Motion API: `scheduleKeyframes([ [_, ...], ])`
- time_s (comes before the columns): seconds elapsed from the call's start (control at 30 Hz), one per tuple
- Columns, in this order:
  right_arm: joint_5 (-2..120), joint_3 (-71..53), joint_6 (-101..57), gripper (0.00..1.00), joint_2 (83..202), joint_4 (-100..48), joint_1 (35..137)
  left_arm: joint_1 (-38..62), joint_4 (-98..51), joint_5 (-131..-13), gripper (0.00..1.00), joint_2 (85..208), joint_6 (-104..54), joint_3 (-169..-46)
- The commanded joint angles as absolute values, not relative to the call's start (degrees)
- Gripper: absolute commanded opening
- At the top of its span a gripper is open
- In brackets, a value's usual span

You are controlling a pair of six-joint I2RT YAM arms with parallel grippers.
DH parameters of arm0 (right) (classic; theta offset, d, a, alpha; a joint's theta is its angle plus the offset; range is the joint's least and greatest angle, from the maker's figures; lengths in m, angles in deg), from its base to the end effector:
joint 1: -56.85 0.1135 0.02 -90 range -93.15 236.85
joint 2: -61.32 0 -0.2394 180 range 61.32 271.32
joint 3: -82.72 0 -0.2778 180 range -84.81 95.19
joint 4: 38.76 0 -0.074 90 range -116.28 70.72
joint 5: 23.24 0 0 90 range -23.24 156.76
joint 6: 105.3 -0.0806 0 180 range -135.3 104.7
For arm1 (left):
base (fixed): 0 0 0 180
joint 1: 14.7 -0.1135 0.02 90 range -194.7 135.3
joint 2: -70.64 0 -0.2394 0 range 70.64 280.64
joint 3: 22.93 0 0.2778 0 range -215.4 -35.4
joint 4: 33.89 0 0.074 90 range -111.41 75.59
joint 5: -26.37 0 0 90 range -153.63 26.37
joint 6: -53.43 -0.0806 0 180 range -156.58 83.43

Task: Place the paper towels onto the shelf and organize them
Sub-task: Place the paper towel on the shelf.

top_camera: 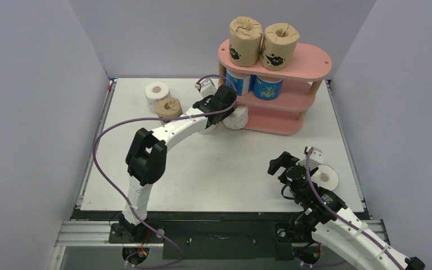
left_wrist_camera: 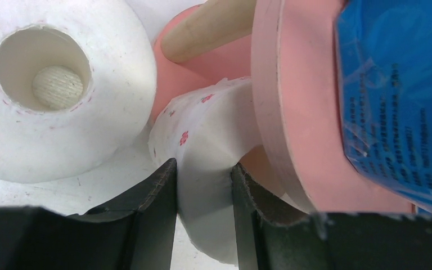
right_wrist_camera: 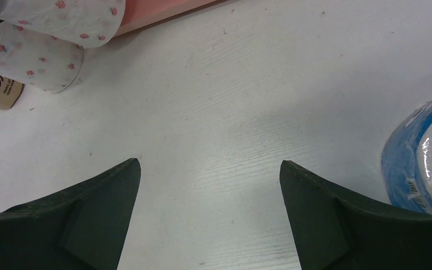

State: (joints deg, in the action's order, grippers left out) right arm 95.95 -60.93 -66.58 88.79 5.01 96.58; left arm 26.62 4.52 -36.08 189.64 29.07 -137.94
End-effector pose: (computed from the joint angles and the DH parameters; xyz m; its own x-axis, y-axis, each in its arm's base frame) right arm 0.1793 0.0979 0.1842 -0.4705 0.4946 -0.7307 0.1866 0.8652 0.4655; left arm 0.4156 -0.3157 0.2055 -0.5085 -0.6284 -0.5887 -0.3257 0.7732 -0.5441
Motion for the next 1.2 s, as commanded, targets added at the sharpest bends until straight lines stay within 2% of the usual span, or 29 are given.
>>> scheduleKeyframes([
  [0.0, 97.7, -61.7, -66.7, 0.89, 88.2, 3.6, 96.3, 26.0, -1.3, -34.8, 0.00, 190.2, 30.3, -139.4],
  [0.7, 96.9, -62.3, -67.5, 0.89, 87.1, 3.8, 96.3, 25.8, -3.1, -34.9, 0.01, 192.3, 29.1, -143.5],
  [0.9, 97.0, -62.3, -67.5, 0.89, 87.2, 3.8, 96.3, 25.7, -3.2, -35.4, 0.18, 192.5, 28.5, -143.8],
  [1.17, 97.1, -62.2, -67.5, 0.89, 87.5, 3.8, 96.3, 25.7, -3.4, -36.8, 0.34, 191.3, 28.5, -142.4],
])
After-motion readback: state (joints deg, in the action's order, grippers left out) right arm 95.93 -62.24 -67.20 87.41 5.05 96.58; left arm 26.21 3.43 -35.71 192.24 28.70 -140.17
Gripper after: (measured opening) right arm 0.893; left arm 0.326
